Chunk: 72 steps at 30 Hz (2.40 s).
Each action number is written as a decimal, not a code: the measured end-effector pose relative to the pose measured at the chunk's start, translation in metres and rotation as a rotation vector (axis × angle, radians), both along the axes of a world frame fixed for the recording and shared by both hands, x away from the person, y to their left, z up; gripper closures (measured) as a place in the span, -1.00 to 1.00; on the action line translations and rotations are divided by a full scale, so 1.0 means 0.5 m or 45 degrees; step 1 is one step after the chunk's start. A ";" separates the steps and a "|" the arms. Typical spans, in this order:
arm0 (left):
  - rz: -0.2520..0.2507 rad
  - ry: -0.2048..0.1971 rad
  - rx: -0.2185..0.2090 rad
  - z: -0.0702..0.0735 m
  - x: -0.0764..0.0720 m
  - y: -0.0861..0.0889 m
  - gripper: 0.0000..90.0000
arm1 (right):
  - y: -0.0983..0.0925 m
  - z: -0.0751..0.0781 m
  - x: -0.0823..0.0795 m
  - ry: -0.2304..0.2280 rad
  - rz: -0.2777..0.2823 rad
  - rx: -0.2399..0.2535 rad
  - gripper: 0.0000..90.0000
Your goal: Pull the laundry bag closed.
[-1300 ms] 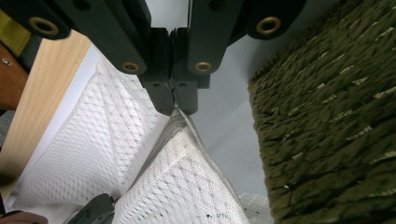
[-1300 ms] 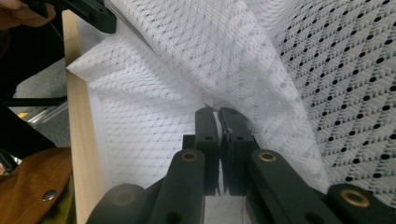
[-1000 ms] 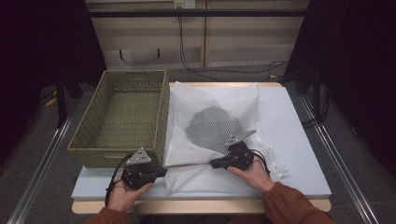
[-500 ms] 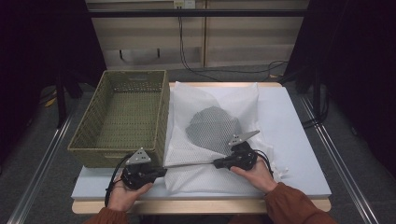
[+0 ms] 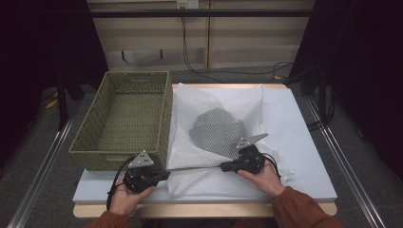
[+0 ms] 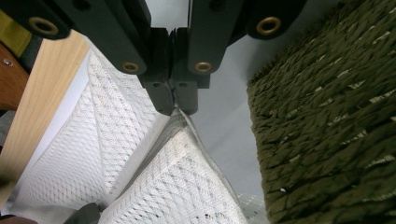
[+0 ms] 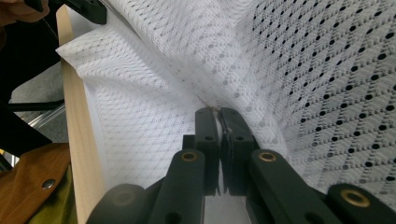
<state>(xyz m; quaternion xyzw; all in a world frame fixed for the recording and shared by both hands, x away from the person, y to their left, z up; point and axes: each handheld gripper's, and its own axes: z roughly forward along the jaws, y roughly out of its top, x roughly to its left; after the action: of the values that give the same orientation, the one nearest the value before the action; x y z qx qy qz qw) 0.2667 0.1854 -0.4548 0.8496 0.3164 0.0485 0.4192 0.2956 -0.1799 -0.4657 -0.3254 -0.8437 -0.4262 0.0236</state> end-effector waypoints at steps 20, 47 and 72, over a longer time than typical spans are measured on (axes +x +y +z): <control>-0.007 -0.001 -0.002 0.001 -0.001 0.001 0.96 | -0.013 0.004 -0.005 -0.006 -0.013 0.000 0.93; -0.006 -0.006 -0.003 0.002 -0.003 0.000 0.96 | -0.018 0.003 -0.005 -0.014 -0.021 -0.008 0.93; -0.009 -0.006 -0.001 0.003 -0.003 0.002 0.96 | -0.039 0.004 -0.016 -0.009 -0.046 -0.006 0.93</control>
<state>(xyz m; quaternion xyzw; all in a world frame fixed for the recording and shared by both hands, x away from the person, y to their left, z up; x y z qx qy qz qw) 0.2651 0.1865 -0.4534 0.8504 0.3125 0.0488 0.4205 0.2878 -0.1994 -0.4638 -0.3392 -0.8388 -0.4256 0.0123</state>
